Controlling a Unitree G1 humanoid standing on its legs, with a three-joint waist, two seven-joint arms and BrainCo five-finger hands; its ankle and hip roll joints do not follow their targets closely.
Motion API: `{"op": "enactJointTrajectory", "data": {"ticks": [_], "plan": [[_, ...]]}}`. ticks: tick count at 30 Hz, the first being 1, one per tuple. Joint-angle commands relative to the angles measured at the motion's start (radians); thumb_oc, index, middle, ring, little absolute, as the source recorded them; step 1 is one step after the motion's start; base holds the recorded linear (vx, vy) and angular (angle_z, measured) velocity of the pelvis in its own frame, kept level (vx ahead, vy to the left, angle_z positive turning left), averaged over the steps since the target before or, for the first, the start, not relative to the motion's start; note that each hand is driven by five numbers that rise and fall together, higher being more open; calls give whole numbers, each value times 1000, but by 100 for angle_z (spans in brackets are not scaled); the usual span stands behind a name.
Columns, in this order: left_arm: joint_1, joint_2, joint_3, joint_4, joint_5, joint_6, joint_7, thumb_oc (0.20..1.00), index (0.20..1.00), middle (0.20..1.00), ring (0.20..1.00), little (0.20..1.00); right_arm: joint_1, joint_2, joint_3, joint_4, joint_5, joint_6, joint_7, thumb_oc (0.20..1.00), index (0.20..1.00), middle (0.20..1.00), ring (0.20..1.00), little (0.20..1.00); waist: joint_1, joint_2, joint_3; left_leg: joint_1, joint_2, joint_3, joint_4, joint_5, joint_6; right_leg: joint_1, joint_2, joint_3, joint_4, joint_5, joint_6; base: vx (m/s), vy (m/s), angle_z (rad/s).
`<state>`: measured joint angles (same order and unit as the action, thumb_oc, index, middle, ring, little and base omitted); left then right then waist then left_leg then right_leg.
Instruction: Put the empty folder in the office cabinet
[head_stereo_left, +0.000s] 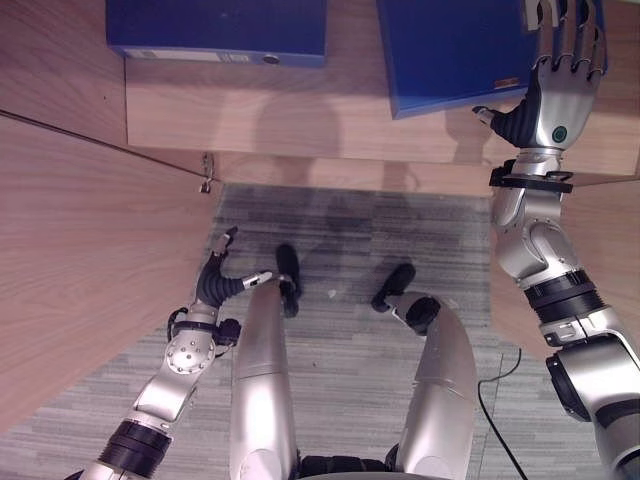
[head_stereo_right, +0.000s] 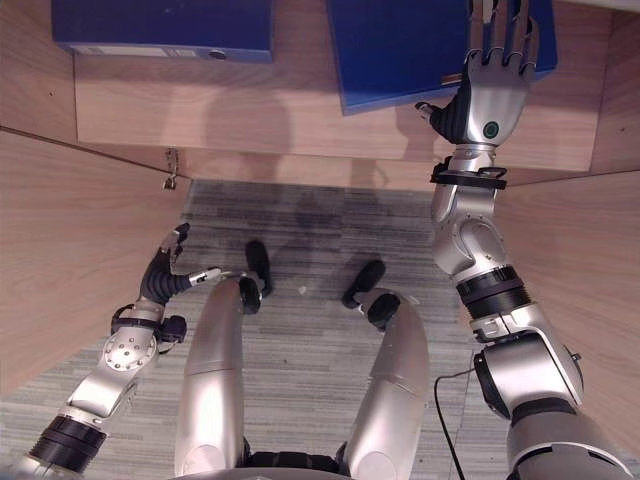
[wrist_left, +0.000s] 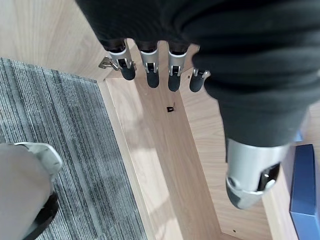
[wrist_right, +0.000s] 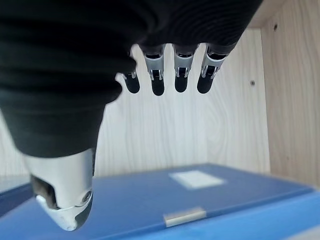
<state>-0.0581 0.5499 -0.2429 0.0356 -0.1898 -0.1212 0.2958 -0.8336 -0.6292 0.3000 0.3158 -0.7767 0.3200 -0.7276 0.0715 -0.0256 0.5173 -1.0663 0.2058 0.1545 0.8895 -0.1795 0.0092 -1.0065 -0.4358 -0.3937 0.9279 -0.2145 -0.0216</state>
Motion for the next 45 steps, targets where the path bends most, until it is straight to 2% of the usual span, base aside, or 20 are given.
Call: {"op": "enactJointTrajectory", "data": {"ticks": [1,6,9,22,33,35,36,38,41,45], "plan": [[58,-15,-27,-22,-15,-49,17,1000,1000,1000,1000,1000,46,-29,-33,9,-20,15,-67,1000,1000,1000,1000,1000,3,26,-158,-61,32,-44,46,-66,-27,4,-45,-2,-4,-38,103,45,5,1],[71,-20,-18,1,-27,-45,24,1000,1000,1000,1000,1000,107,-33,-43,16,2,8,-88,1000,1000,1000,1000,1000,-8,26,-189,-107,44,-54,120,-100,-15,-58,-61,31,81,-81,84,40,4,-3],[80,-32,-9,22,-19,-44,33,1000,1000,1000,1000,1000,196,28,-2,56,-1,-3,-47,1000,1000,1000,1000,1000,-18,24,-196,-117,48,-58,144,-117,-9,-73,-59,44,106,-96,76,19,2,-3],[104,-41,-1,42,-36,-52,37,1000,1000,1000,1000,1000,214,158,112,349,41,-2,-26,1000,1000,1000,1000,1000,-23,23,-260,-135,36,-56,108,-96,-14,-93,-57,38,83,-85,81,2,-2,0],[106,-26,2,36,-42,-56,40,1000,1000,1000,1000,1000,165,150,153,426,33,-11,10,1000,1000,1000,1000,1000,-14,23,-268,-143,29,-61,112,-99,-16,-94,-67,42,92,-90,82,2,5,1],[91,-16,-14,33,-68,-56,31,1000,1000,1000,1000,1000,64,200,180,601,131,-27,63,1000,1000,1000,1000,1000,7,20,-262,-154,23,-67,116,-94,-16,-97,-72,36,97,-88,82,0,0,0],[90,-16,-12,33,-68,-56,31,1000,1000,1000,1000,1000,60,202,181,605,133,-29,60,1000,1000,1000,1000,1000,6,20,-260,-154,23,-67,116,-94,-16,-97,-72,36,97,-88,82,-9,-20,4],[84,1,-29,26,-87,-49,6,1000,1000,1000,1000,1000,-65,252,247,829,213,-55,139,1000,1000,1000,1000,1000,38,19,-252,-172,13,-73,111,-82,-19,-107,-79,27,100,-86,82,-17,-12,9],[84,10,-34,28,-84,-39,-10,1000,1000,1000,1000,1000,-120,263,286,872,247,-87,184,1000,1000,1000,1000,1000,56,18,-244,-179,9,-74,109,-77,-18,-115,-81,27,102,-85,82,-3,1,2],[70,20,-29,46,-89,-24,-35,1000,1000,1000,1000,1000,-172,280,335,923,309,-137,300,1000,1000,1000,1000,1000,77,17,-231,-183,0,-78,107,-74,-18,-116,-86,26,107,-89,81,-4,-3,2]]}}
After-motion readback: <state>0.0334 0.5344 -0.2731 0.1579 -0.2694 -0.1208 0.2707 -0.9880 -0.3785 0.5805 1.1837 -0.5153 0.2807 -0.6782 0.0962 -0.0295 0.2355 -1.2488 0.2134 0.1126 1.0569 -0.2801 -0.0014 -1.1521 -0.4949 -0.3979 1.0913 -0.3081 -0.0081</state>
